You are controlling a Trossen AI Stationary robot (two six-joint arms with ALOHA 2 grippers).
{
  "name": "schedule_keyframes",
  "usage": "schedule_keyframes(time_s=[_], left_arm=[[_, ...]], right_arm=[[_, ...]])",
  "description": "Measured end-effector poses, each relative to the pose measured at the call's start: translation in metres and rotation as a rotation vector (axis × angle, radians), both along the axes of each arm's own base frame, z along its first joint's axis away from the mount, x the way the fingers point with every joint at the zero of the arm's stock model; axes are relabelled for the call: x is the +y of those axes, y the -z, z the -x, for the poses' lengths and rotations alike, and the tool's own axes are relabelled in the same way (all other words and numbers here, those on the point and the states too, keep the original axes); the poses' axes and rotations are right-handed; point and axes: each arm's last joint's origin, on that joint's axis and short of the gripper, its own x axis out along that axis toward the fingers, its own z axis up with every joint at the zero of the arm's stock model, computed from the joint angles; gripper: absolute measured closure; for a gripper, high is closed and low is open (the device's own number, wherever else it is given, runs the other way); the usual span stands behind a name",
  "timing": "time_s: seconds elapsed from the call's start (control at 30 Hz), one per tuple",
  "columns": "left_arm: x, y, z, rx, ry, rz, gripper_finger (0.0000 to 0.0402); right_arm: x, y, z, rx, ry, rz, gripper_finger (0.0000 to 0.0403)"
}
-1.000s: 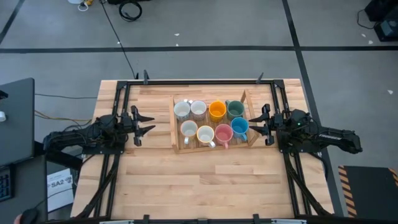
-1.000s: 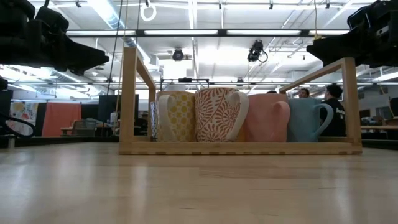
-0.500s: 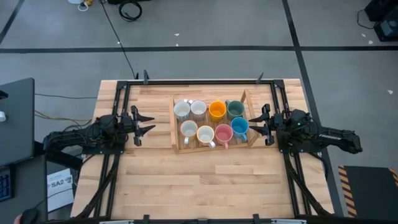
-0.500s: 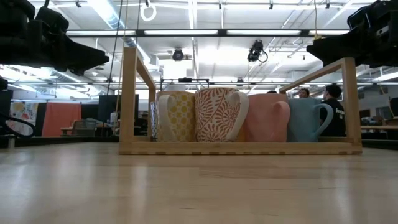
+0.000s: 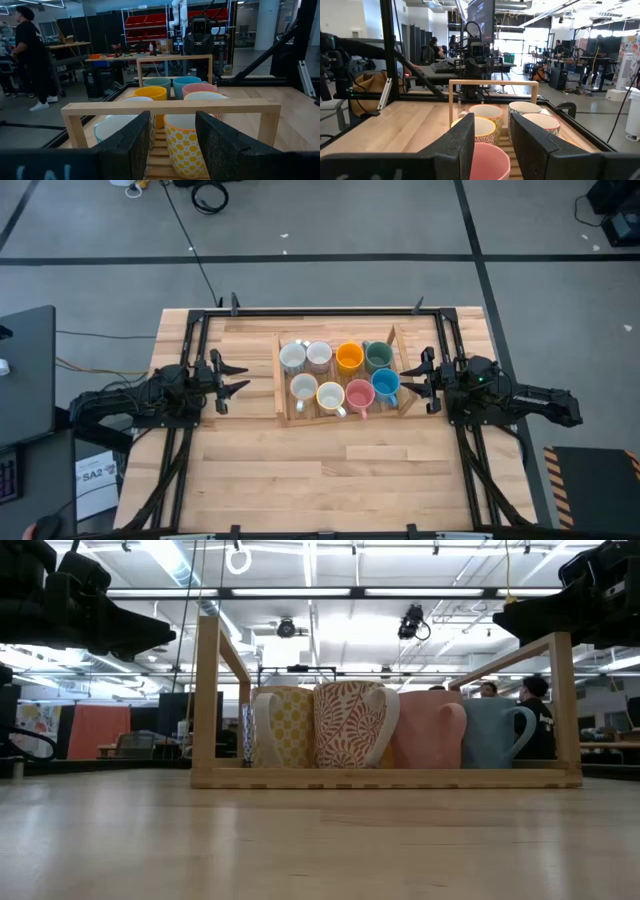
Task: Place coffee mugs
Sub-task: Return to Home Position
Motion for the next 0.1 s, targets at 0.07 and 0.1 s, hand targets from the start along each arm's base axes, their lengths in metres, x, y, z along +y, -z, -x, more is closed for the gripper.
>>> schedule_keyframes(time_s=[0.07,0.1], left_arm=[[0.0000,0.0000,0.0000,0.000,0.000,0.000,0.0237],[0.0000,0.0000,0.0000,0.000,0.000,0.000,0.0237]], right_arm=[[0.0000,0.0000,0.0000,0.000,0.000,0.000,0.0271],[0.0000,0.0000,0.0000,0.000,0.000,0.000,0.0271]])
